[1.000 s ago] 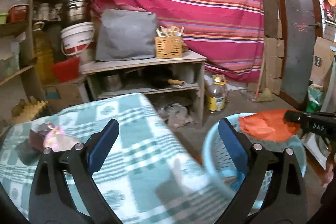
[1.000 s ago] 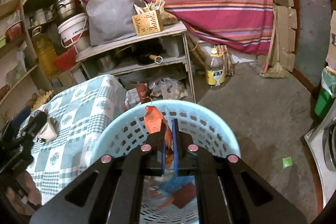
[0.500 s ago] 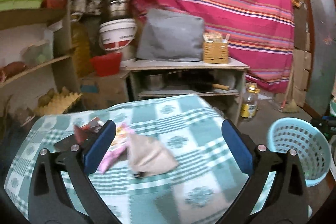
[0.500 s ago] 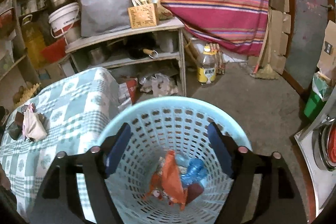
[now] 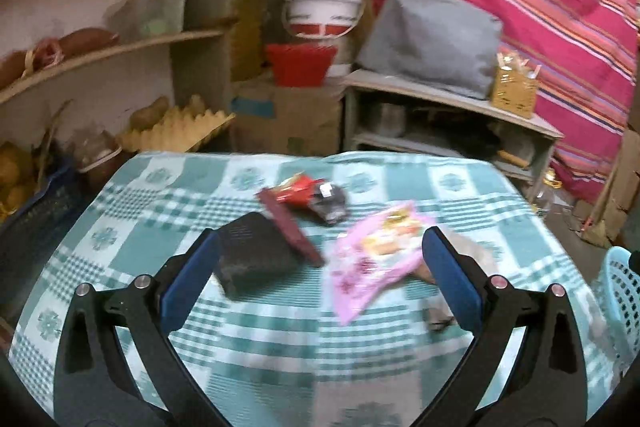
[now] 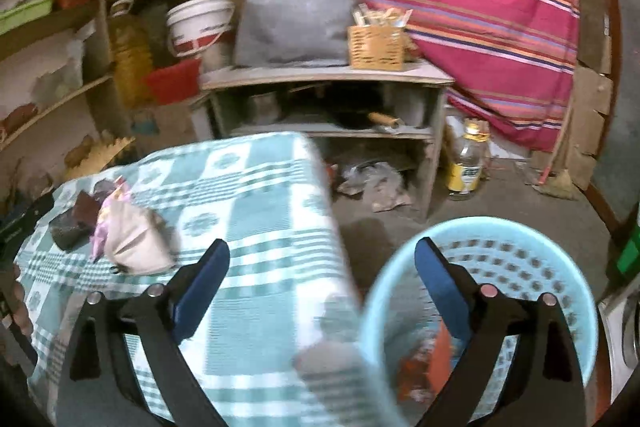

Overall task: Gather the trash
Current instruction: 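Grasp the black ribbed cylinder on the table with the left tool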

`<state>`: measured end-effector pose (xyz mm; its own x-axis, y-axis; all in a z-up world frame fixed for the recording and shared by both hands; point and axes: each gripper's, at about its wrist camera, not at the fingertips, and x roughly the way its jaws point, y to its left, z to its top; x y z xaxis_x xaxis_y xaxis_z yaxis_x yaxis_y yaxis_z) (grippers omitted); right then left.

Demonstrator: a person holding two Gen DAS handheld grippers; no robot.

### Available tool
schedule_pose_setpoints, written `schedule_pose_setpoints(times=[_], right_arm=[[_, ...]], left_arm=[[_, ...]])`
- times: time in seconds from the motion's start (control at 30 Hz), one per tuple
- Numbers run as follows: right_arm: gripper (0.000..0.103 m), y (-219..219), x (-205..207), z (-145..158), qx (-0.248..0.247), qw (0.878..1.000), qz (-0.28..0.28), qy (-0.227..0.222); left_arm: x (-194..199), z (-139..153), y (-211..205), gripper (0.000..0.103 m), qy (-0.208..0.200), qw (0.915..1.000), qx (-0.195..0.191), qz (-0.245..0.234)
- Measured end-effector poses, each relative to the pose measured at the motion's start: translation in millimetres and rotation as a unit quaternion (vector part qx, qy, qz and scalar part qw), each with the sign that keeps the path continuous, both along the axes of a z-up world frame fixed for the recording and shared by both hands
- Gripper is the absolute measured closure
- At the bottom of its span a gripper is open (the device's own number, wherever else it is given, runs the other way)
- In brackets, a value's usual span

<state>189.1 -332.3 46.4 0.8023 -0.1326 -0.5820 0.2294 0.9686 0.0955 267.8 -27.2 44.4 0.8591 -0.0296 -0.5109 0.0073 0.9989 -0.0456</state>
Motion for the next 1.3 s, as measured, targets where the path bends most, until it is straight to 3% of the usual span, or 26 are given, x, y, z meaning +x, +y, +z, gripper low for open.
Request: schedule_pose_setpoints(times=[0.23, 0.4, 0.67, 1.3], right_arm=[[0.010, 30, 31, -15, 0.021, 1.000, 0.022, 0.005], [0.010, 47, 55, -27, -0.001, 0.999, 0.027, 0.018], [0.010, 56, 81, -36, 0.028, 0.998, 0.048, 0.034], [0.010, 64, 95, -48, 0.027, 0.997, 0.059, 0.052]], left_arm=[[25, -21, 19, 0.006, 0.041, 0.9988, 0.025, 0.006], [44, -32, 24, 0.006, 0.060, 0.9977, 0.030, 0.012], [76, -51, 28, 0.006, 0.101, 0.9922, 0.054, 0.050], [89, -65, 30, 0.007, 0.130, 0.9885, 0.049, 0.059]])
